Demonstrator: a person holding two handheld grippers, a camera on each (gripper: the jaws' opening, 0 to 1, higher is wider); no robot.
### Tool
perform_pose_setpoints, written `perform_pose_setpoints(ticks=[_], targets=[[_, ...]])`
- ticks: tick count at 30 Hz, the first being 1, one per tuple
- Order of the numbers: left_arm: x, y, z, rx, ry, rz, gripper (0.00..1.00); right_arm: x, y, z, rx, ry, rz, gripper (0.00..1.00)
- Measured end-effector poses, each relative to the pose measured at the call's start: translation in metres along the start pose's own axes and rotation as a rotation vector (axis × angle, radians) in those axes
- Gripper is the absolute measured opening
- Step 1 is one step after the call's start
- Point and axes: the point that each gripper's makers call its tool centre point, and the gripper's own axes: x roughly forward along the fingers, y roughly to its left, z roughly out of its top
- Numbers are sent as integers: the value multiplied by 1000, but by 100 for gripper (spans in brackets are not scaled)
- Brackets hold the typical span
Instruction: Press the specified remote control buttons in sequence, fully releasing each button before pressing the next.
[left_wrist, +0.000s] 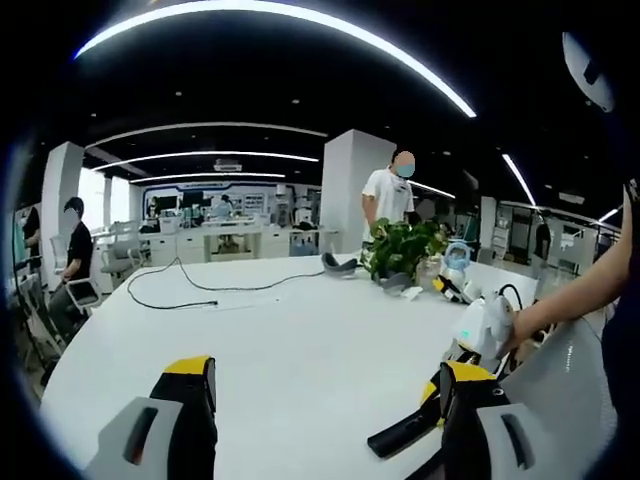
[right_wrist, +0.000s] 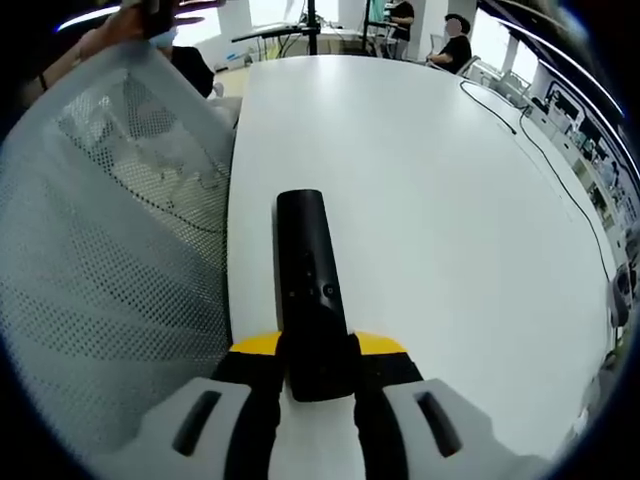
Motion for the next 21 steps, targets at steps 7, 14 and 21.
perform_pose_setpoints(ticks=[7, 14, 21], targets=[[0, -3, 2, 21, -10, -9, 97, -1, 0, 0, -22, -26, 14, 25], [1, -4, -2, 17, 6, -14, 97, 0, 0, 0, -20, -20, 9, 25], [3, -8, -8, 67, 41, -20, 97, 0, 1, 0, -12, -19, 1, 25]])
